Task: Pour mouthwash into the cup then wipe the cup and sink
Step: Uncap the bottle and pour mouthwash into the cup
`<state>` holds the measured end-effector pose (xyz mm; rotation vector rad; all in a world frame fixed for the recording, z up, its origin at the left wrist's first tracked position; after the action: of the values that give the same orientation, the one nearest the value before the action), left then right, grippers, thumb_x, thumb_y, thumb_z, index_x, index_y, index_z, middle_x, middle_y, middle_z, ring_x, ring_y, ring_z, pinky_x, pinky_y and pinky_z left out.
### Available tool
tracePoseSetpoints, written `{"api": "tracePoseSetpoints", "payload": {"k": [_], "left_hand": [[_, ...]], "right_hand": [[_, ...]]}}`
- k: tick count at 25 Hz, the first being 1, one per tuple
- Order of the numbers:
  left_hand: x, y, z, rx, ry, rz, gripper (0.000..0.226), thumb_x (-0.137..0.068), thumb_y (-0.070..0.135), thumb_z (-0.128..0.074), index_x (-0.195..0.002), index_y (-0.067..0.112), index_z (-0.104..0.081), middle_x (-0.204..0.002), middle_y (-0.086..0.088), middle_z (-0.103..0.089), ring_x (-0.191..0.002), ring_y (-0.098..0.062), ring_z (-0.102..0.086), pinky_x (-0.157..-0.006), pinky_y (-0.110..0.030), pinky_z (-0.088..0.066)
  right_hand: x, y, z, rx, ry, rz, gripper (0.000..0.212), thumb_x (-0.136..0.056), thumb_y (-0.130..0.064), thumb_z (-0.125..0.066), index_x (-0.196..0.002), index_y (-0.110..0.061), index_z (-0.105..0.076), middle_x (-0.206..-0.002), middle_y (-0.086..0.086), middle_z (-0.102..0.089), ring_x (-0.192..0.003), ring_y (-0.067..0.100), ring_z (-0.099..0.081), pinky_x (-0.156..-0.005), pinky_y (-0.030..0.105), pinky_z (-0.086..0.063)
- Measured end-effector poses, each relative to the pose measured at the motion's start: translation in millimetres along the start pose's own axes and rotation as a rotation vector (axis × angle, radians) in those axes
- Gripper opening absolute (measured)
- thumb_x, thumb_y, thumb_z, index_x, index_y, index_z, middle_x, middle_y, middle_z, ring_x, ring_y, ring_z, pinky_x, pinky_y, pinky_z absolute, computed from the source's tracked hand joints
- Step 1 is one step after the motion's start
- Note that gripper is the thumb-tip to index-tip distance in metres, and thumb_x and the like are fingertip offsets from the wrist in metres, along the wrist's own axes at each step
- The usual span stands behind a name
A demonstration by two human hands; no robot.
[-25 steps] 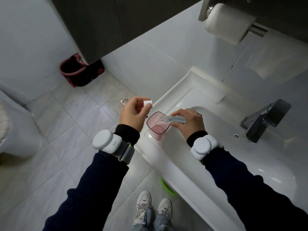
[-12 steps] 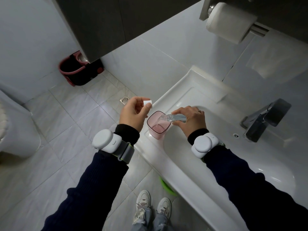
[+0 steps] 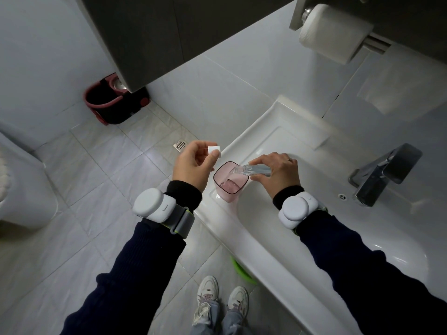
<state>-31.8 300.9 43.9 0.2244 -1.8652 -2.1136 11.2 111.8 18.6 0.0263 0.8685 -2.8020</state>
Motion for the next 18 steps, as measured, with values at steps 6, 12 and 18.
{"api": "tracePoseSetpoints", "payload": {"k": [6,12,18], "left_hand": [[-0.1,1.2,-1.7,-0.009,-0.007,-0.01,0.012,-0.085,0.007,-0.057,-0.096,0.009,-0.059,-0.079,-0.005,-0.056,-0.064,-0.012,-0.051,-0.054,-0.009,-0.046],[-0.5,-2.6,-2.0,-0.006,-0.002,-0.002,0.012,-0.085,0.007,-0.058,-0.096,0.009,-0.06,-0.071,0.002,-0.055,-0.055,0.0,-0.052,-0.055,-0.01,-0.046],[-0.3,0.0,-3.2,-0.01,0.003,0.0,0.015,-0.085,0.007,-0.057,-0.1,0.004,-0.06,-0.072,0.002,-0.055,-0.052,0.003,-0.051,-0.055,-0.009,-0.045]], "right_hand": [[0.0,0.8,0.9,0.002,0.008,0.002,0.026,-0.063,-0.021,-0.078,-0.088,-0.024,-0.069,-0.089,0.008,-0.067,-0.091,0.03,-0.055,-0.081,0.037,-0.032],[-1.6,0.3,5.3,0.015,0.031,0.02,0.027,-0.062,-0.02,-0.078,-0.087,-0.023,-0.069,-0.089,0.008,-0.067,-0.092,0.03,-0.055,-0.077,0.031,-0.022],[-3.3,-3.8,7.1,0.028,0.031,0.04,0.027,-0.063,-0.019,-0.078,-0.088,-0.024,-0.069,-0.09,0.008,-0.066,-0.093,0.03,-0.054,-0.073,0.024,-0.016]]}}
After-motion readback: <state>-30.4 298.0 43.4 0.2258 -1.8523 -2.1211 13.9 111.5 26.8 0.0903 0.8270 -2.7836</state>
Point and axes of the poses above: each hand's wrist, its own x-axis away from the middle knuckle, its own z-axis out of the back of the hand, y = z × x, the point moved 10 cm from there along -x, towards the middle knuckle
